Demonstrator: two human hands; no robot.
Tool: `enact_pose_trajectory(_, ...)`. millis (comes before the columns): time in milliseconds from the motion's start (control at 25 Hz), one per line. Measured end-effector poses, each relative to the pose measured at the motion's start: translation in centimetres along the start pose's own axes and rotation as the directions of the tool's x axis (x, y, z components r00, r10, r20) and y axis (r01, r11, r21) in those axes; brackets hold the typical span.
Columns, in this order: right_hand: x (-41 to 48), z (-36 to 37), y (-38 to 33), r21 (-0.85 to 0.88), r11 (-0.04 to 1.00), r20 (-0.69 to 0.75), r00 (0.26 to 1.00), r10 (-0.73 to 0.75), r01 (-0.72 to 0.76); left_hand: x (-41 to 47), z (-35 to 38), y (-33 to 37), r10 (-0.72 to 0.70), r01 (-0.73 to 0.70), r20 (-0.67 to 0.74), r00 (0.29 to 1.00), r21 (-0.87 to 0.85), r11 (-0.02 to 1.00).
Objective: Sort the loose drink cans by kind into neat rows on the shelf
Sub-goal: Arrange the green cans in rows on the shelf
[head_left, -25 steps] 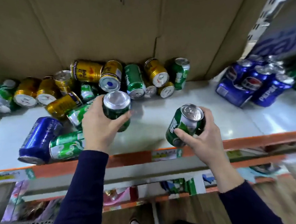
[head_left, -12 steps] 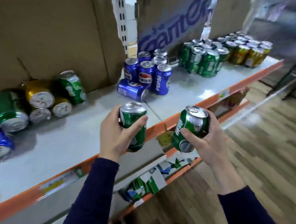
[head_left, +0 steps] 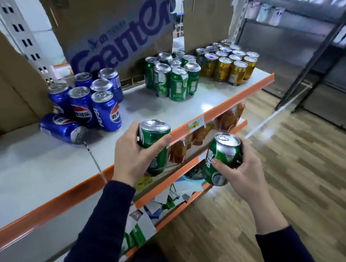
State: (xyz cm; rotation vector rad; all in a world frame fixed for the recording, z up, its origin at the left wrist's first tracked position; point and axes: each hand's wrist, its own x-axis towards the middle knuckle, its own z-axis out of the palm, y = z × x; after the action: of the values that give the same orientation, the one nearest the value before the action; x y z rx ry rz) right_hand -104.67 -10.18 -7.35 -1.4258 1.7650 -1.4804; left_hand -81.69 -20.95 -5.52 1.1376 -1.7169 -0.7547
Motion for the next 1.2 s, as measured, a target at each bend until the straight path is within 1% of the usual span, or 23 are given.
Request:
enact_pose_trajectory(160, 5.3, -0.4, 2.3, 0.012, 1.000, -0.010, 1.000, 0.000, 0.000, 4.8, 3.2, -0.8, -0.006, 0.006, -0.008, 1.000, 0.007, 1.000)
enact_pose_trajectory(280, 10.9, 0.1, 3.4, 0.032, 0.999, 0.029, 0.999, -0.040, 0.040, 9.6, 4.9, -2.1, -0.013, 0.015, -0.043, 0.999, 0.058, 0.998)
enact_pose_trajectory(360, 15.0, 0.8, 3.7, 0.053, 0.997, 0.064, 0.996, -0.055, 0.052, 13.2, 5.3, -2.9, -0.016, 0.031, -0.117, 0.993, 0.125, 0.992)
enact_pose_trajectory(440, 18.1, 1.5, 3.7, 0.055, 0.996, 0.091, 0.993, -0.078, 0.073, 16.4, 5.1, -3.7, -0.007, 0.056, -0.200, 0.980, 0.241, 0.969)
enact_pose_trajectory(520, 21.1, 2.4, 4.1, 0.064, 0.994, 0.123, 0.987, -0.101, 0.094, 20.0, 5.0, -5.0, -0.014, 0.125, -0.293, 0.956, 0.365, 0.923)
enact_pose_trajectory(560, 22.4, 2.8, 4.3, 0.076, 0.992, 0.140, 0.984, -0.109, 0.099, 21.7, 5.1, -5.6, -0.024, 0.163, -0.334, 0.942, 0.394, 0.905)
enact_pose_trajectory(640, 24.4, 3.3, 4.6, 0.091, 0.991, 0.174, 0.978, -0.114, 0.100, 24.8, 5.7, -6.8, -0.059, 0.219, -0.380, 0.923, 0.394, 0.892)
enact_pose_trajectory(720, 25.8, 3.5, 5.0, 0.071, 0.991, 0.224, 0.966, -0.127, 0.114, 27.0, 6.8, -8.0, -0.119, 0.274, -0.390, 0.913, 0.371, 0.887)
enact_pose_trajectory(800, 26.4, 3.6, 5.5, 0.082, 0.989, 0.278, 0.950, -0.139, 0.120, 28.0, 7.9, -9.1, -0.212, 0.344, -0.387, 0.897, 0.311, 0.886)
enact_pose_trajectory(920, 27.4, 3.2, 6.3, 0.121, 0.985, 0.362, 0.918, -0.162, 0.126, 28.1, 8.5, -10.0, -0.311, 0.402, -0.343, 0.886, 0.236, 0.885)
enact_pose_trajectory(1000, 28.4, 2.7, 6.3, 0.137, 0.979, 0.435, 0.879, -0.196, 0.150, 27.2, 8.5, -9.9, -0.349, 0.428, -0.305, 0.886, 0.251, 0.868)
enact_pose_trajectory(1120, 29.9, 2.1, 4.9, 0.166, 0.967, 0.530, 0.809, -0.252, 0.192, 24.4, 8.8, -9.0, -0.373, 0.451, -0.276, 0.886, 0.324, 0.832)
enact_pose_trajectory(1200, 31.3, 1.8, 3.3, 0.176, 0.952, 0.591, 0.746, -0.305, 0.250, 21.4, 9.5, -8.2, -0.374, 0.453, -0.265, 0.889, 0.383, 0.805)
